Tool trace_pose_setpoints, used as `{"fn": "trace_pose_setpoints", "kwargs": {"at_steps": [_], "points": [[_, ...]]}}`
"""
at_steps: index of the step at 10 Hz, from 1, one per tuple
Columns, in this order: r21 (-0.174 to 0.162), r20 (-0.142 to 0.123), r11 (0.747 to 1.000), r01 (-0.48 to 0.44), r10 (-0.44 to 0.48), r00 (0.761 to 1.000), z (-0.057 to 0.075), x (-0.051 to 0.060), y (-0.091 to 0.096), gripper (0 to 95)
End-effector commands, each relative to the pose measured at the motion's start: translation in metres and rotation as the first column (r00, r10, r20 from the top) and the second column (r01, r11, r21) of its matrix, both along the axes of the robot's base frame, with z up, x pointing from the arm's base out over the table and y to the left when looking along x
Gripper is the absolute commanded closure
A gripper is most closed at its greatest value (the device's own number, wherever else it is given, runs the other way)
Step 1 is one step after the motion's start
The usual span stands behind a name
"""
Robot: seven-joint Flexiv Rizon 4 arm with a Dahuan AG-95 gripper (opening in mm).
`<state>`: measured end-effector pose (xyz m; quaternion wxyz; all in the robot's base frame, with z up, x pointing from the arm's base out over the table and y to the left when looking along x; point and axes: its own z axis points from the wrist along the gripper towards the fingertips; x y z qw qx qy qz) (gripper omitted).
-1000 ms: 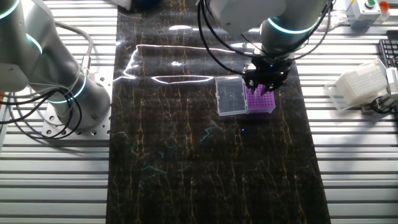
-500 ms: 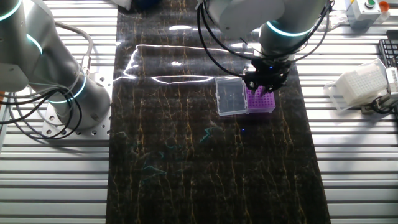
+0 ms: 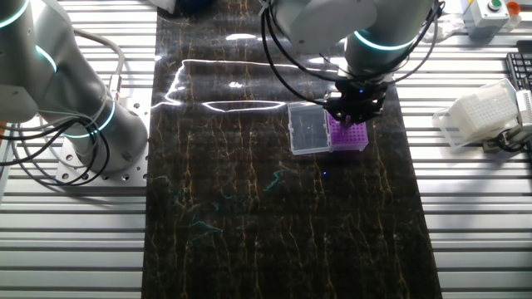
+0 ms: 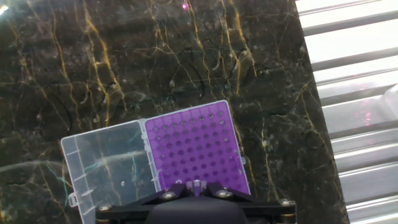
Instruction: Insert a small pipette tip into the holder for small pipette tips
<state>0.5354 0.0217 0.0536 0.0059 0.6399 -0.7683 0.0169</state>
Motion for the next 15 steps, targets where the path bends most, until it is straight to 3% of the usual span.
{"fn": "trace_pose_setpoints", "kwargs": {"at_steps": [1,6,7,9,10,13,15], "points": [[0.003,-0.004,0.996,0.089,-0.089,0.996,0.002,0.000,0.000,95.0],[0.008,-0.003,0.991,0.130,-0.130,0.991,0.002,0.000,0.000,95.0],[0.019,0.000,0.980,0.196,-0.196,0.981,0.003,-0.001,0.001,95.0],[0.037,0.004,0.969,0.243,-0.243,0.970,0.005,0.001,0.002,95.0],[0.041,0.011,0.965,0.260,-0.261,0.965,0.007,0.003,0.003,95.0],[0.068,0.069,0.951,0.301,-0.305,0.950,0.015,0.010,0.007,95.0],[0.079,0.085,0.944,0.320,-0.326,0.942,0.017,0.012,0.009,95.0]]}}
